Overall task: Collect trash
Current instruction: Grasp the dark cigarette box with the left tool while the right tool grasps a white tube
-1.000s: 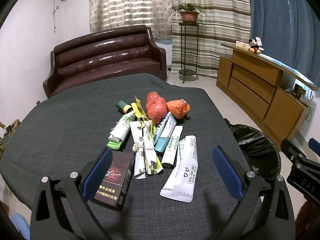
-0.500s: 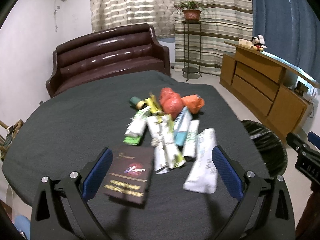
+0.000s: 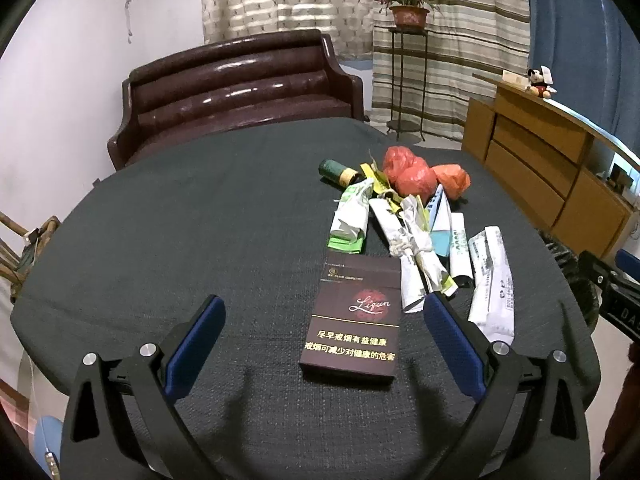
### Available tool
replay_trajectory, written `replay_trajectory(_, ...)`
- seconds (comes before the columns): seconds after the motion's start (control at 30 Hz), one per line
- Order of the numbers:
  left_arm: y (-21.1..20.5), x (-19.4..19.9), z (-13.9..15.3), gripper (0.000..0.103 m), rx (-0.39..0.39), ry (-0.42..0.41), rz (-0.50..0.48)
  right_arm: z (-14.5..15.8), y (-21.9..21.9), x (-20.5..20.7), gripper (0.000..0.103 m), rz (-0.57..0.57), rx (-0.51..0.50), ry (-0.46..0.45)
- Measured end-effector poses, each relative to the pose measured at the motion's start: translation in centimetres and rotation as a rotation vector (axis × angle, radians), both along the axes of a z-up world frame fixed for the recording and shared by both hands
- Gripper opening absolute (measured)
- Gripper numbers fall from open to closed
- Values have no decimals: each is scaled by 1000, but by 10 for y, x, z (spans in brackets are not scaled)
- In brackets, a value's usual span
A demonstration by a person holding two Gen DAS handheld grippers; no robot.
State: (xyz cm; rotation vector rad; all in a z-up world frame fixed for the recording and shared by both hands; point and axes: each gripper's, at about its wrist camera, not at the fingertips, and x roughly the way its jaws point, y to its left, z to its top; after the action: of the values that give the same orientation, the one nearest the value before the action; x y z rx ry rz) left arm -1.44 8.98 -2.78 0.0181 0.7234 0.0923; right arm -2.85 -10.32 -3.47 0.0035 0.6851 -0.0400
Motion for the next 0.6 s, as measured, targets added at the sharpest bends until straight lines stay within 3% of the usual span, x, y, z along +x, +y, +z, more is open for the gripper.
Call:
replay_trajectory(0.4, -4, 18, -19, 93, 21, 50, -66, -6, 13, 8, 79, 12, -6, 34)
replay_trajectory(0.47, -4, 19, -21, 69, 24, 61, -77, -6, 17, 9, 79, 20, -6, 38)
replay_trajectory(0.6, -2, 21, -26, 60, -1, 105, -105, -6, 25, 11, 79, 37, -12, 41)
